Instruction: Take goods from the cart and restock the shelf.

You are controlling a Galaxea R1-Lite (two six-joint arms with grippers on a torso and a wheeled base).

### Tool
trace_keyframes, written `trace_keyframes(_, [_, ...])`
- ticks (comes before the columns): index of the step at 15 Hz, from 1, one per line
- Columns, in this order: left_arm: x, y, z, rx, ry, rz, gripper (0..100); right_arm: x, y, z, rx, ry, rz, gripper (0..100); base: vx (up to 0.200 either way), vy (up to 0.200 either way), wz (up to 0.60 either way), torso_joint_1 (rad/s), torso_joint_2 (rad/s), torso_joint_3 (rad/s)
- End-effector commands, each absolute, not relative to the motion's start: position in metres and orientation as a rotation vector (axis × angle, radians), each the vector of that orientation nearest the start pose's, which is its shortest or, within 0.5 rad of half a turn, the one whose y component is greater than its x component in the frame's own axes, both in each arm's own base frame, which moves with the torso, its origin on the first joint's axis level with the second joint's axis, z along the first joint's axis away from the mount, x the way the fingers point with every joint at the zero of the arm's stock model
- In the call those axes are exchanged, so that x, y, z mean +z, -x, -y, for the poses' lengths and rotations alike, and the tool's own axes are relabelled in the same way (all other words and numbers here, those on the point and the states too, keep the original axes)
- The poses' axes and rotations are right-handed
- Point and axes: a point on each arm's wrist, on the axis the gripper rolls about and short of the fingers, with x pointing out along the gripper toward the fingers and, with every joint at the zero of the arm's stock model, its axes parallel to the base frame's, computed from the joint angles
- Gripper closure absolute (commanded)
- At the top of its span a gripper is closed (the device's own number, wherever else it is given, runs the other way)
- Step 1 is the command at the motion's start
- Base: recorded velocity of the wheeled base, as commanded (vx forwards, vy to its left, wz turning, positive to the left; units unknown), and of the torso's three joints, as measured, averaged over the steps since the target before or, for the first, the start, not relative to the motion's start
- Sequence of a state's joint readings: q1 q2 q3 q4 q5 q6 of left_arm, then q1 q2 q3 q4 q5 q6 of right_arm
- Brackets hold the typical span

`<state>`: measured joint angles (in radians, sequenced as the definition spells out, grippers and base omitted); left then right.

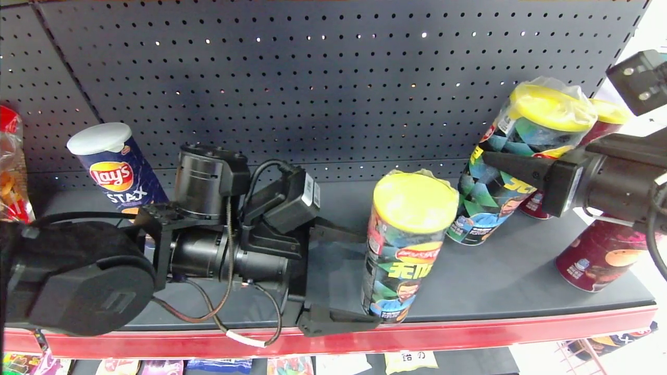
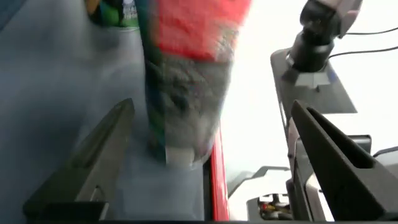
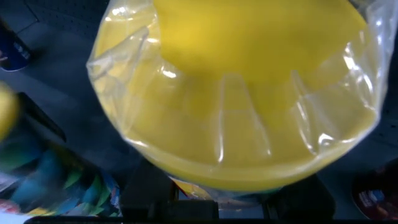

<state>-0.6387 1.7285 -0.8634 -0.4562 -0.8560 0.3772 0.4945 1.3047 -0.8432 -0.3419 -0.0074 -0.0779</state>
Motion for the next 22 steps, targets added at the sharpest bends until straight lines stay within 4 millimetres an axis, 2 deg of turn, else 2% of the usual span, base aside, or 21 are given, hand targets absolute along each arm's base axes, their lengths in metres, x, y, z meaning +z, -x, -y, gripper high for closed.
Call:
trace_keyframes(1, [0.181,-0.223,0.178,-1.474,-0.261,-0.156,0,0.263,-0.195,-0.114,0.530,0.112,-0.121,100,0.000,0.000,0.00,0.000,0.00,0.000])
trace_keyframes(2, [0.182,-0.220,0.166,-1.411,-0.269,-0.164,0,0.260,-0.203,-0.122,0.561,0.114,-0.139,100,0.000,0.000,0.00,0.000,0.00,0.000])
trace_keyframes(3, [0.182,-0.220,0.165,-1.404,-0.270,-0.165,0,0.259,-0.204,-0.123,0.563,0.115,-0.142,100,0.000,0.000,0.00,0.000,0.00,0.000])
trace_keyframes(4, [0.183,-0.212,0.148,-1.331,-0.274,-0.174,0,0.252,-0.219,-0.131,0.583,0.116,-0.175,100,0.000,0.000,0.00,0.000,0.00,0.000])
trace_keyframes(7, [0.188,-0.188,0.127,-1.179,-0.230,-0.216,0,0.247,-0.236,-0.142,0.584,0.099,-0.204,100,0.000,0.000,0.00,0.000,0.00,0.000])
trace_keyframes(9, [0.191,-0.180,0.124,-1.077,-0.189,-0.247,0,0.247,-0.242,-0.145,0.590,0.097,-0.208,100,0.000,0.000,0.00,0.000,0.00,0.000])
trace_keyframes(12, [0.191,-0.169,0.118,-1.059,-0.166,-0.256,0,0.240,-0.251,-0.151,0.596,0.102,-0.229,100,0.000,0.000,0.00,0.000,0.00,0.000])
trace_keyframes(17, [0.190,-0.169,0.117,-1.015,-0.175,-0.257,0,0.246,-0.266,-0.161,0.596,0.098,-0.207,100,0.000,0.000,0.00,0.000,0.00,0.000])
trace_keyframes(22, [0.191,-0.170,0.118,-1.015,-0.175,-0.252,0,0.243,-0.264,-0.164,0.601,0.103,-0.214,100,0.000,0.000,0.00,0.000,0.00,0.000])
